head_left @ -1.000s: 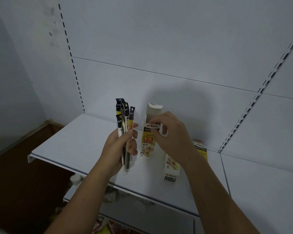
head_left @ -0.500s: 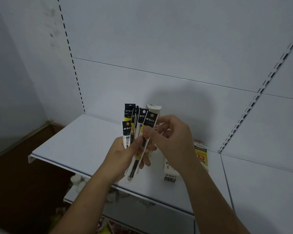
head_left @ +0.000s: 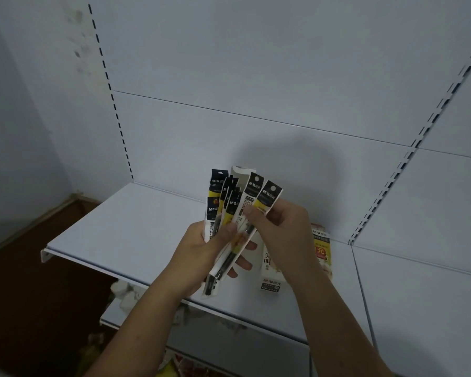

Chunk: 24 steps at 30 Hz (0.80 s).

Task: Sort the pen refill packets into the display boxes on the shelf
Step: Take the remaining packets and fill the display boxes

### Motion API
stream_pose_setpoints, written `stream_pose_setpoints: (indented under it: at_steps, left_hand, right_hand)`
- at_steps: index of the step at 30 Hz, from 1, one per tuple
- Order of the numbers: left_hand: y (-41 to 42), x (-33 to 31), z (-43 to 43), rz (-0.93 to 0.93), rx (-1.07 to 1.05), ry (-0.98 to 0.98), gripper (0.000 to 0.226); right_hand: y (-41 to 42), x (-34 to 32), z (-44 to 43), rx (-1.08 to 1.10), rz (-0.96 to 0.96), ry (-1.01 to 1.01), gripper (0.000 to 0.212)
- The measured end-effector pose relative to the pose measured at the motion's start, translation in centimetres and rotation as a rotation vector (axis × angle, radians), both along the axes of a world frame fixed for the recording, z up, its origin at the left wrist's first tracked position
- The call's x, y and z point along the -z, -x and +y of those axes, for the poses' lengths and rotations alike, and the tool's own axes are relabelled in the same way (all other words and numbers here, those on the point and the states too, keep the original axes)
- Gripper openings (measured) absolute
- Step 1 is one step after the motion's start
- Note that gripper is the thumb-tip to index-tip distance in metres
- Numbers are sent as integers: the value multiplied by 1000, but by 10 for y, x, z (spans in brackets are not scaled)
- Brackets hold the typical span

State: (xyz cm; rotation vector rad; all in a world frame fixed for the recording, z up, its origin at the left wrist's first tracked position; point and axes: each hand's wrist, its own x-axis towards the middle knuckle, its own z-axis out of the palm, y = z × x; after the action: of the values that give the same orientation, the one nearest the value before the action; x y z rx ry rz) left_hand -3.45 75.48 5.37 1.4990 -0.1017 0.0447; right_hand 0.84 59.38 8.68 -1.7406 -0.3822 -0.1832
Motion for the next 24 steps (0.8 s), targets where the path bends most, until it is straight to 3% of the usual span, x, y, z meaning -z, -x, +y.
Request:
stream_pose_setpoints:
  at_steps: [9, 14, 19, 24]
  left_hand:
    - [-3, 1, 7, -20, -156, -105, 35]
    - [-17, 15, 16, -32, -321, -43, 30]
    - [-35, 18, 24, -50, -409, 16, 3]
    - [-51, 15, 26, -52, -371, -32, 41]
  right_hand:
    - [-5, -8, -8, 91, -20, -185, 9]
    - [-17, -26, -17, 236, -146, -198, 11]
    - [-30, -49, -18, 309, -264, -203, 16]
    - [-41, -59, -6, 284, -308, -154, 13]
